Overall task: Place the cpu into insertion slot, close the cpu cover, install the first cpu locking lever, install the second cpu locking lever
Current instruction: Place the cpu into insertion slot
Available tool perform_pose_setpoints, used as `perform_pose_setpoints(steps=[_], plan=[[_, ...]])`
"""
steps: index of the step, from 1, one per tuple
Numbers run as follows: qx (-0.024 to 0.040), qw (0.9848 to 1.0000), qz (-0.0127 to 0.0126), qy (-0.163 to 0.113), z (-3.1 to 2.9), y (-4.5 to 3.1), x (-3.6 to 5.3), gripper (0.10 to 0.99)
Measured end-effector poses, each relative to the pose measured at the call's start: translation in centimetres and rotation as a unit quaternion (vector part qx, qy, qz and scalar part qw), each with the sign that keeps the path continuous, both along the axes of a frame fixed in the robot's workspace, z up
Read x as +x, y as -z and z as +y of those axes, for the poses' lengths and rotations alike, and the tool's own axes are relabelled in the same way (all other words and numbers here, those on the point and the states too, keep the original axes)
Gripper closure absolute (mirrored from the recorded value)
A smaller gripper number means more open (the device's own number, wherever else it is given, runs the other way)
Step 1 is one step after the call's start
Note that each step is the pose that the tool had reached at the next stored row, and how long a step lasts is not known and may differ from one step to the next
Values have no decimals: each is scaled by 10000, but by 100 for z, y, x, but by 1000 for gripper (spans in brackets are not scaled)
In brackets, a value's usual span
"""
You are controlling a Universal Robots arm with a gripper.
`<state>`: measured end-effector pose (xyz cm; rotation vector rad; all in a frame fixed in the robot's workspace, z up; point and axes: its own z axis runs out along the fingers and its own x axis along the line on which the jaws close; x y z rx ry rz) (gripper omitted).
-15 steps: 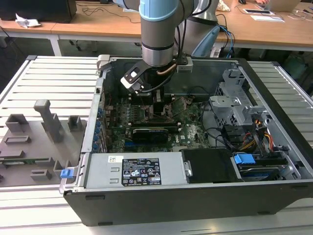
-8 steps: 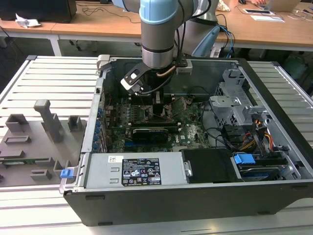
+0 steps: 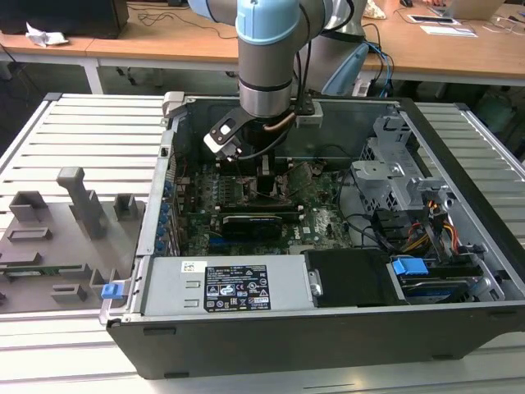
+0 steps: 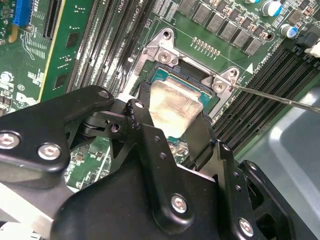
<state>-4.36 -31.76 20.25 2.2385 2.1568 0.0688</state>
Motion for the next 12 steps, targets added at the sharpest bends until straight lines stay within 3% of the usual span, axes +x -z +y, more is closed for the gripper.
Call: perform_pose_setpoints(steps=[10, 11, 12], plan=[[1, 10000, 1, 0, 1, 12, 0, 549], [1, 10000, 2, 0, 1, 12, 0, 486], [1, 10000, 1, 0, 1, 12, 0, 486]])
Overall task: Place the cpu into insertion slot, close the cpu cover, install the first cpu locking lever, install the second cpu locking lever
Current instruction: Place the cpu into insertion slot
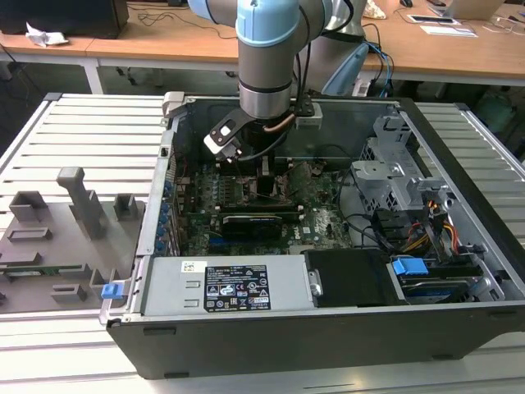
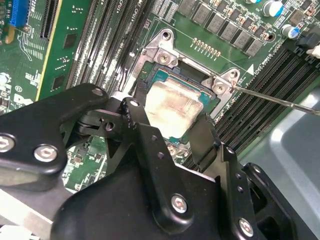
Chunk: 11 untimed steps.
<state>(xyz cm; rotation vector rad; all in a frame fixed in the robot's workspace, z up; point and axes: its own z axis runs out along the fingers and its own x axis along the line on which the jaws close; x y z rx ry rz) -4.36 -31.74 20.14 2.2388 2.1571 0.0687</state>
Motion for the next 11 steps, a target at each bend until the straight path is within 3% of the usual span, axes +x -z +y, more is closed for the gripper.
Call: perform_pose_setpoints(steps=[7, 8, 11], plan=[[-1, 10000, 12, -1, 0, -71, 2, 498], [-1, 10000, 23, 0, 0, -83, 4, 631], [0, 10000, 37, 1, 0, -97, 6, 749]])
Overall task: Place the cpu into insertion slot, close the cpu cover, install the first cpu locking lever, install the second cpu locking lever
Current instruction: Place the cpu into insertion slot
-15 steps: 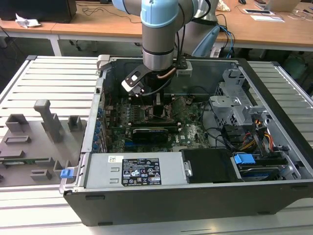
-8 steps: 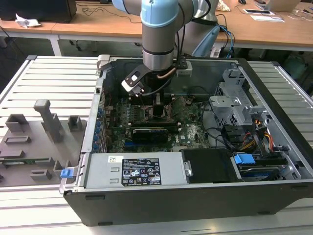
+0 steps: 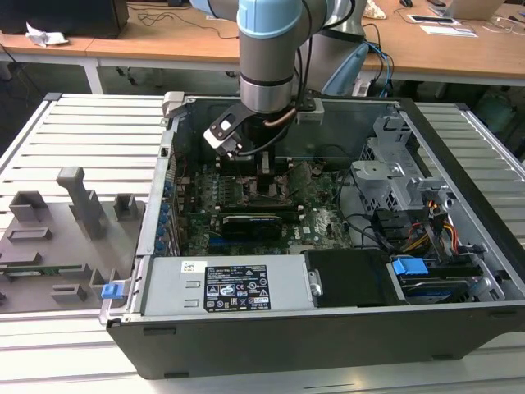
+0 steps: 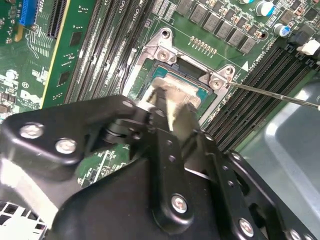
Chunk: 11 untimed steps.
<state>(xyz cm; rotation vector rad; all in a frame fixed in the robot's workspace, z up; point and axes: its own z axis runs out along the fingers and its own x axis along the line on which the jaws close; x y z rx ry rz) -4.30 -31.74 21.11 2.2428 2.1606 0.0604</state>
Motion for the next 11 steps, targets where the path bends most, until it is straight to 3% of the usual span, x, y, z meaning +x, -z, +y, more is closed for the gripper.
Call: perform_pose_setpoints(steps=[1, 2, 3, 4, 11], plan=[[0, 10000, 0, -1, 0, -4, 1, 812], [1, 10000, 0, -1, 0, -5, 1, 812], [0, 10000, 0, -1, 0, -8, 1, 929], [-1, 10000, 1, -1, -1, -13, 1, 980], [0, 10000, 1, -1, 0, -26, 1, 980]])
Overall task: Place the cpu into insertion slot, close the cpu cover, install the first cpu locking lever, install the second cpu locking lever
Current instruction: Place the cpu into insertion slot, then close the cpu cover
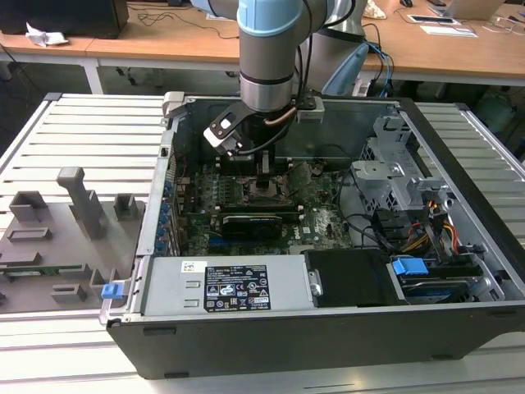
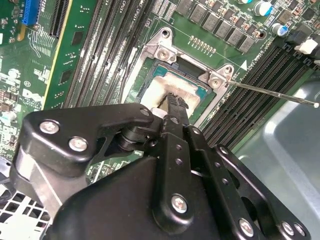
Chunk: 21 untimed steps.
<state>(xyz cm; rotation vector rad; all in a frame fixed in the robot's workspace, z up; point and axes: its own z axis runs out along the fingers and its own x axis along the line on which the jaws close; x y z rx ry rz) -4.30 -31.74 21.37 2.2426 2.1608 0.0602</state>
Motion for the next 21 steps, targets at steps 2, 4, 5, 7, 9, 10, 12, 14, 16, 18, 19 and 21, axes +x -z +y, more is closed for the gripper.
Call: perform_pose_setpoints(steps=[2, 4, 5, 7, 9, 10, 12, 14, 16, 18, 19, 21], plan=[[0, 10000, 0, 0, 0, -9, 0, 980], [0, 10000, 0, 0, 0, -18, 0, 980], [0, 10000, 0, 0, 0, -22, 0, 980], [0, 10000, 0, 0, 0, -33, 0, 980], [0, 10000, 0, 0, 0, -42, 0, 980], [0, 10000, 0, 0, 0, -51, 0, 980], [0, 10000, 0, 0, 0, -61, 0, 980], [0, 10000, 0, 0, 0, -108, 0, 980], [-3, 10000, 0, 0, 0, -129, 0, 980], [-3, 10000, 0, 0, 0, -171, 0, 980], [-3, 10000, 0, 0, 0, -202, 0, 980], [-3, 10000, 0, 0, 0, -260, 0, 980]])
